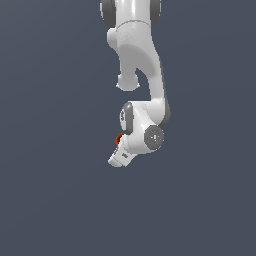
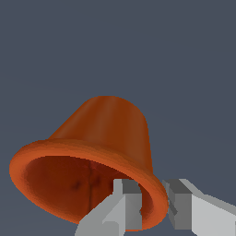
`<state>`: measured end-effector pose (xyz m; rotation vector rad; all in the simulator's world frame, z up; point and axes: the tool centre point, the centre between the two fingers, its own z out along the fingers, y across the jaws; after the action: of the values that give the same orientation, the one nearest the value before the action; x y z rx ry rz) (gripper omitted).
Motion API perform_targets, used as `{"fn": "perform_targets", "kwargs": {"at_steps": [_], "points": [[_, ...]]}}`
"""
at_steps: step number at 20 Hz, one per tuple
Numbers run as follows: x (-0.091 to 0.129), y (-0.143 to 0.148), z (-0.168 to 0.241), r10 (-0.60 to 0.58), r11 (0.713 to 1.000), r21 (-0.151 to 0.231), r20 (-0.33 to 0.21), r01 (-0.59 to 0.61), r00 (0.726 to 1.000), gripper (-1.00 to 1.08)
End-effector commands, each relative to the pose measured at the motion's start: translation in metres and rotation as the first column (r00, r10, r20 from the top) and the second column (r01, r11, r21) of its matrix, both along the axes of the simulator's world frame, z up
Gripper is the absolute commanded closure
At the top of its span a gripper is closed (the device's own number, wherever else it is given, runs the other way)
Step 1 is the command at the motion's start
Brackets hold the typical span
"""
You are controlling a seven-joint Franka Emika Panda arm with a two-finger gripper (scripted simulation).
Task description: Pick up the object and move it to a goal position.
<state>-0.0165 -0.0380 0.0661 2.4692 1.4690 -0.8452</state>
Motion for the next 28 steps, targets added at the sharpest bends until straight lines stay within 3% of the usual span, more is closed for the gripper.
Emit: {"fn": "perform_targets", "kwargs": {"at_steps": [1,15,28], "points": [[0.0,0.0,0.0,0.001,1.0,0.0,0.001,-0.001,1.0,1.08],[-0.003,0.003,0.008,0.001,1.0,0.0,0.001,-0.001,1.0,1.08],[-0.032,0.034,0.087,0.001,1.0,-0.001,0.001,-0.001,1.0,1.08]]}}
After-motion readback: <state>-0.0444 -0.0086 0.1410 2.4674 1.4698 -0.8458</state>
